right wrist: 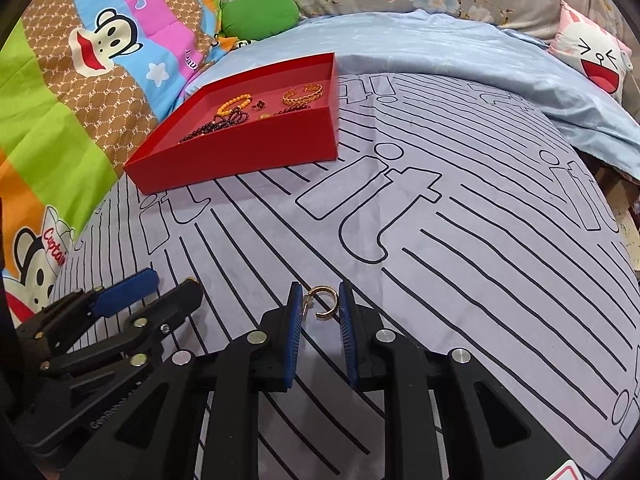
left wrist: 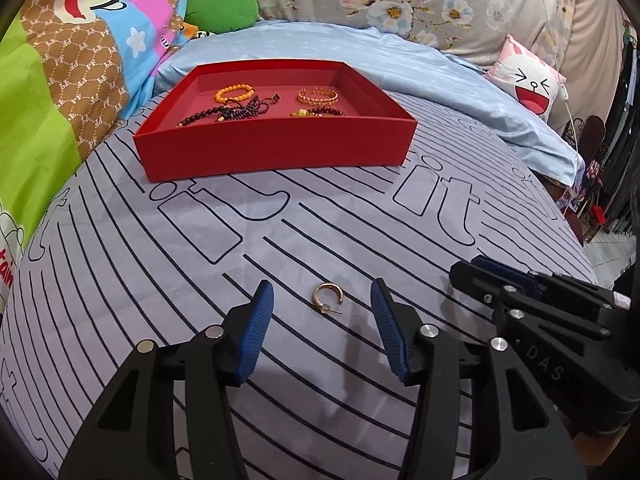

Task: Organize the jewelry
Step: 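Carry the hoop earring into the red tray and open the right gripper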

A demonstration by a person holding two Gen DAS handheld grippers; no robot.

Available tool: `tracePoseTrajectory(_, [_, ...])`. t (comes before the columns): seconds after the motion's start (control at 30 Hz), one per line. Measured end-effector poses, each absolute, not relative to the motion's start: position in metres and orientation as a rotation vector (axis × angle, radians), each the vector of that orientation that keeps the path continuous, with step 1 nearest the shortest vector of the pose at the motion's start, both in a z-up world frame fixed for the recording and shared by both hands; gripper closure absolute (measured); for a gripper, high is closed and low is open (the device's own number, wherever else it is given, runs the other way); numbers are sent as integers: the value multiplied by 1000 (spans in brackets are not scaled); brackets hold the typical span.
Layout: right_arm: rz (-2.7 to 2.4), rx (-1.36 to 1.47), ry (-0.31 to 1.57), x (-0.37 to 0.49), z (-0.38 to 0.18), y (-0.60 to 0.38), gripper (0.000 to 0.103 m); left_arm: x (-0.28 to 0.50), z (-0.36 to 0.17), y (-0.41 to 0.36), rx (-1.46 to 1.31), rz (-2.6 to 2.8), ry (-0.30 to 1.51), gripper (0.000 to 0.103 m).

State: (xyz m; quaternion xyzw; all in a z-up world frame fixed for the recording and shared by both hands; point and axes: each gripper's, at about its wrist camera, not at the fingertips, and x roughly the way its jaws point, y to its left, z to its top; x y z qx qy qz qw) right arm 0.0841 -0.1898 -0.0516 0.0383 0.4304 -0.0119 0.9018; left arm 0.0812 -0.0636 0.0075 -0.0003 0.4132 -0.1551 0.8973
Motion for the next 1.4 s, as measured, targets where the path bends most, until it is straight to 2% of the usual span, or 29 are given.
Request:
tracePoseTrajectory(0.43, [-17,96,891,84,-53,-193,86,87,1,-67,13,-316,878,78])
tracePoseTrajectory(0.53, [-14,97,891,84,-53,-192,86,87,1,-68,15,-326,880,86])
tracePoseTrajectory(1.0, [15,85,864,80,-38,-178,86,85,9,-61,-11,-319,895,86])
tracePoseTrajectory(1.4, [75,49,807,87,-10,-152,85,94,45,-39,-32,-280,832,86])
